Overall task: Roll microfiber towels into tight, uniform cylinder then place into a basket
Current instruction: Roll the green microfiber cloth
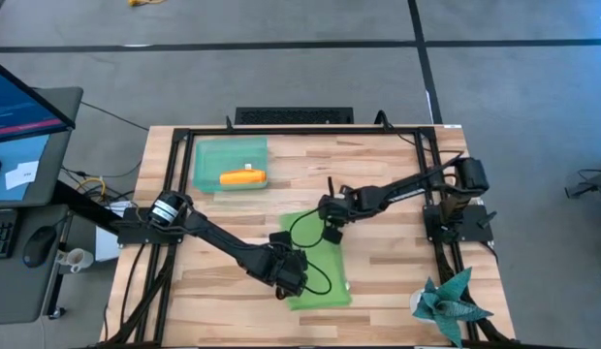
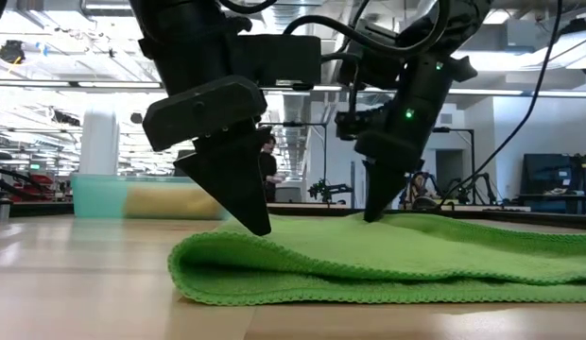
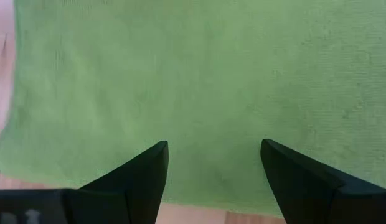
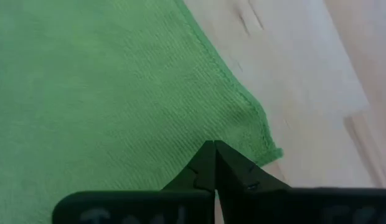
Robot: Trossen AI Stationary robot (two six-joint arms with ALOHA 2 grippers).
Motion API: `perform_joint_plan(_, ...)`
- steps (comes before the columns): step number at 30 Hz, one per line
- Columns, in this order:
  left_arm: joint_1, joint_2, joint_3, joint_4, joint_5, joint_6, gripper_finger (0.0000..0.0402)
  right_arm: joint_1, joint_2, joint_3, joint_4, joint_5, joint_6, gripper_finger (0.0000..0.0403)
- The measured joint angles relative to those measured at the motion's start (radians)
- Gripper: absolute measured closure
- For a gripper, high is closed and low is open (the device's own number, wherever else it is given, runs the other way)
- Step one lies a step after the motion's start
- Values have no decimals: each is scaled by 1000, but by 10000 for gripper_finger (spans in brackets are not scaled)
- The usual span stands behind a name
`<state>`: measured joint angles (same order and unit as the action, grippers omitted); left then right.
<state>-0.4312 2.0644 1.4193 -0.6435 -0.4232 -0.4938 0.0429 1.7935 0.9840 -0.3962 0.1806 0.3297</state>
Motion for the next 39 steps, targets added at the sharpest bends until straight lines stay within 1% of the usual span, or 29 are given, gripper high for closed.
perform_joint_plan(3, -1, 0, 0, 5, -1, 0, 152, -1, 0, 0, -46, 1, 34, 377)
perform_joint_plan(6, -1, 0, 0, 8, -12, 0, 152, 0, 11, 0, -45, 2, 36, 385)
perform_joint_plan(10, -1, 0, 0, 7, -62, 3, 152, 0, 13, 1, -53, 3, 37, 388)
perform_joint_plan(13, -4, 0, 0, 3, -100, 34, 152, 2, -5, -1, -95, 3, 37, 381)
perform_joint_plan(15, -16, 0, 0, -11, -149, 46, 152, 10, -29, -2, -108, 10, 37, 374)
perform_joint_plan(18, -39, -4, 13, -88, -209, 37, 152, 38, -91, -1, -134, 65, 37, 367)
perform_joint_plan(21, -60, -4, 37, -198, -228, -17, 152, 82, -156, -1, -158, 115, 54, 363)
perform_joint_plan(25, -93, -4, 68, -317, -233, -91, 152, 169, -248, -1, -158, 139, 76, 364)
perform_joint_plan(29, -140, -4, 128, -409, -235, -158, 152, 280, -325, -1, -151, 145, 88, 365)
perform_joint_plan(32, -183, -4, 188, -445, -273, -162, 152, 386, -361, -1, -150, 224, 109, 365)
perform_joint_plan(36, -244, -5, 256, -439, -348, -114, 152, 537, -368, -1, -145, 347, 92, 365)
perform_joint_plan(39, -284, -6, 275, -392, -425, -90, 152, 644, -366, 0, -142, 427, 107, 365)
